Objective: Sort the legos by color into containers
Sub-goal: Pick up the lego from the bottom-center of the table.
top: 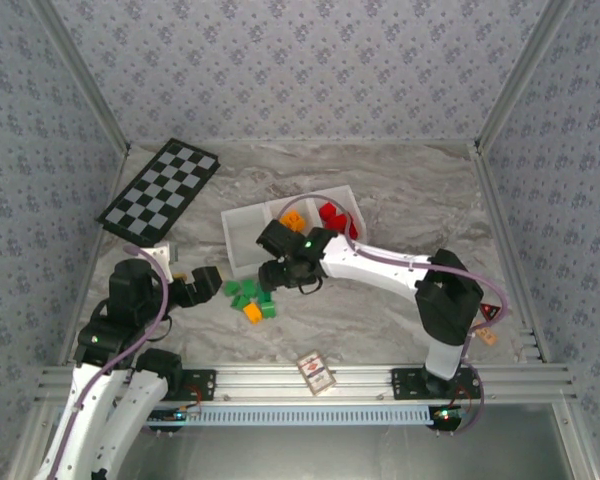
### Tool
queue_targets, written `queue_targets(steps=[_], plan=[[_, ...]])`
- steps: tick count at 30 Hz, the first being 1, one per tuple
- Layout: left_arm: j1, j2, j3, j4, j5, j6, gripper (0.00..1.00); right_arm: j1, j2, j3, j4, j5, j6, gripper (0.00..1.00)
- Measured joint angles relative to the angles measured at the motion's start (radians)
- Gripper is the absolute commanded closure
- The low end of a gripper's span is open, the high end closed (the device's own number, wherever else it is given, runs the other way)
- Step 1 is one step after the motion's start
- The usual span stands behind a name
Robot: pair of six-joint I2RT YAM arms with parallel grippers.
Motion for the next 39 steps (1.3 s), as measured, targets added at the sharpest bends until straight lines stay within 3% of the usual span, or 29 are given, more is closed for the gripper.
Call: queue_targets(steps=[7,15,26,39], plan=[[-0.069,-0.048,0.008,-0.052,-0.04,-0.025,0.0,0.085,0.074,0.024,0.027,0.019,0.101,0.29],[-0.13,-0.055,0.023,-0.086,-0.089,-0.038,0.0,0.115,0.172,0.062,0.033,0.016,0.134,0.35],[-0.136,-0.055,0.024,-0.09,-0.107,-0.09,0.0,0.112,0.2,0.07,0.03,0.015,0.148,0.46],[-0.136,-0.056,-0.072,-0.057,-0.111,-0.161,0.0,0.099,0.227,0.095,0.031,0.004,0.147,0.48]])
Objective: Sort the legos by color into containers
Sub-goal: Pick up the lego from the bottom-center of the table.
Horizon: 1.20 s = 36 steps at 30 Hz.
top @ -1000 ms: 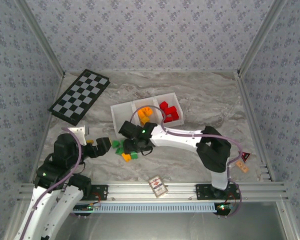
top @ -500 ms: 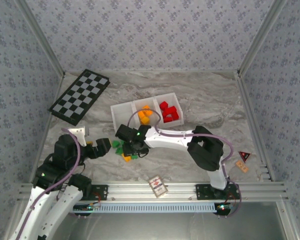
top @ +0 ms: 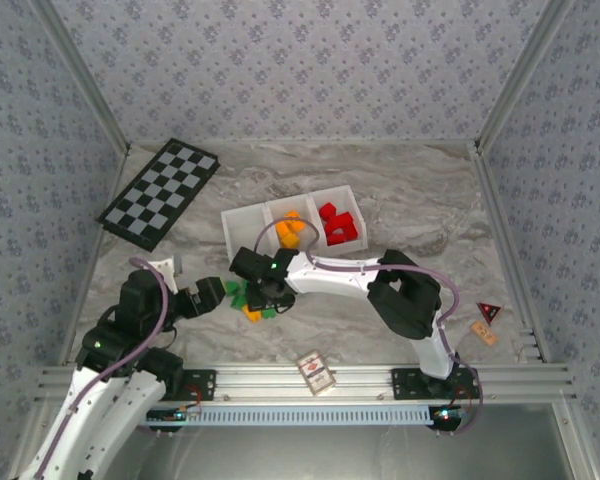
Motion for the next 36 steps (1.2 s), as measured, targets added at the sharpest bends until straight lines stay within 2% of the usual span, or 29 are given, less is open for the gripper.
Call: queue_targets(steps=[8,27,36], plan=[[-0.001,-0.001,-0.002,0.006,0.0,-0.007,0.0,-0.003,0.004,0.005,-0.029,0.028,-0.001,0.52],[-0.001,0.01,-0.001,0.025,-0.014,0.002,0.0,-0.01,0.023,-0.002,-0.085,0.048,-0.004,0.53],[-0.001,0.015,-0.001,0.027,-0.023,0.012,0.0,-0.01,0.032,0.0,-0.128,0.063,-0.028,0.66]])
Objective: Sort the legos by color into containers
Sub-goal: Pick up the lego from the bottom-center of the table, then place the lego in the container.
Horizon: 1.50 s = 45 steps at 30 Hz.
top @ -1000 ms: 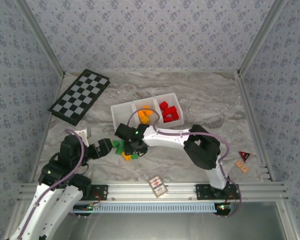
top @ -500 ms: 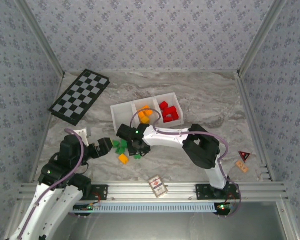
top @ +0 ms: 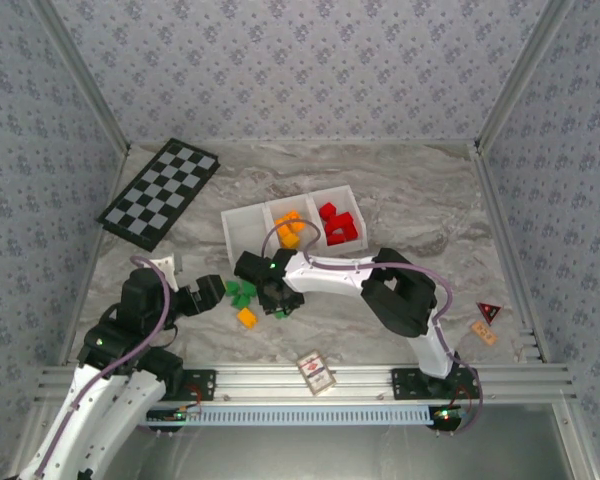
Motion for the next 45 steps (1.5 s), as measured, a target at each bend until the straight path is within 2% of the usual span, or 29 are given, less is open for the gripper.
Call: queue_targets(steps=[9,15,21,24,31,35,38,41,45], plan=[[0.0,0.0,0.006,-0.002,-0.008,0.008,0.0,-0.03,-0.054,0.111,-0.083,0.035,-0.097,0.69],[0.0,0.019,0.05,-0.011,-0.013,0.03,0.0,-0.124,-0.067,0.34,-0.102,0.023,-0.219,0.7],[0.0,0.021,0.137,-0.069,-0.035,0.085,0.0,-0.208,0.079,0.643,-0.134,-0.033,-0.326,0.71],[0.0,0.002,0.153,-0.096,-0.037,0.102,0.0,-0.236,0.169,0.738,-0.15,-0.078,-0.356,0.71],[0.0,0.001,0.158,-0.143,-0.036,0.121,0.0,-0.277,0.309,0.806,-0.187,-0.17,-0.385,0.7],[-0.001,0.02,0.158,-0.146,-0.028,0.126,0.0,-0.28,0.338,0.809,-0.189,-0.209,-0.393,0.65],[-0.001,0.018,0.158,-0.145,-0.014,0.13,0.0,-0.279,0.341,0.809,-0.187,-0.234,-0.396,0.49],[-0.001,0.01,0.157,-0.143,-0.002,0.132,0.0,-0.277,0.341,0.812,-0.177,-0.259,-0.404,0.39],[-0.001,-0.002,0.157,-0.14,0.002,0.132,0.0,-0.276,0.341,0.812,-0.167,-0.279,-0.412,0.37]])
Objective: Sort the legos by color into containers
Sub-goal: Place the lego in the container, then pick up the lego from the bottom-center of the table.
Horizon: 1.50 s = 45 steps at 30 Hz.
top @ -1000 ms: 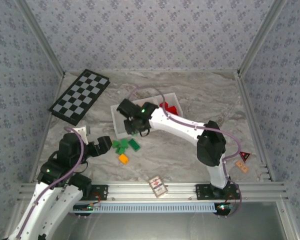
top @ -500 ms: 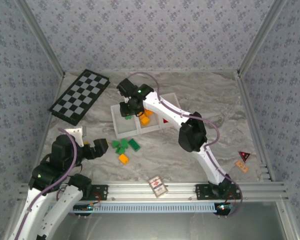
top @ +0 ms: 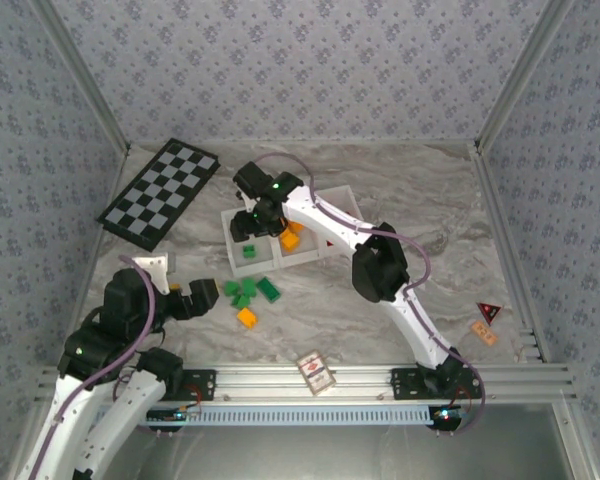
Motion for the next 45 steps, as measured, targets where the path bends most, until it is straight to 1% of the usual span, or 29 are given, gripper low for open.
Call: queue_targets(steps=[5,8,12,15,18,20,25,31,37,45], plan=[[0.0,0.0,0.0,0.003,0.0,0.0,0.0,0.007,-0.016,-0.002,0.004,-0.002,-0.004,0.37],[0.0,0.0,0.0,0.006,0.0,0.0,0.0,0.019,-0.08,-0.055,0.023,0.012,-0.016,0.36],[0.0,0.0,0.0,0.007,0.003,0.0,0.0,0.045,-0.256,-0.246,0.069,0.044,-0.039,0.33],[0.0,0.0,-0.002,0.01,0.003,0.0,0.0,0.07,-0.389,-0.403,0.111,0.075,-0.057,0.29],[0.0,0.0,-0.007,0.015,0.003,0.0,0.0,0.096,-0.479,-0.539,0.147,0.104,-0.078,0.27],[0.0,0.0,-0.008,0.017,0.003,0.0,0.0,0.116,-0.507,-0.616,0.168,0.115,-0.095,0.26],[0.0,0.0,-0.008,0.031,0.003,0.0,0.0,0.173,-0.498,-0.737,0.196,0.13,-0.166,0.25],[-0.003,0.0,-0.008,0.034,0.003,0.0,0.0,0.226,-0.426,-0.741,0.213,0.145,-0.226,0.24],[-0.004,-0.014,-0.008,0.034,0.002,0.0,0.0,0.228,-0.35,-0.733,0.219,0.177,-0.246,0.24],[-0.004,-0.016,-0.008,0.035,0.002,0.0,0.0,0.228,-0.299,-0.712,0.217,0.214,-0.246,0.23]])
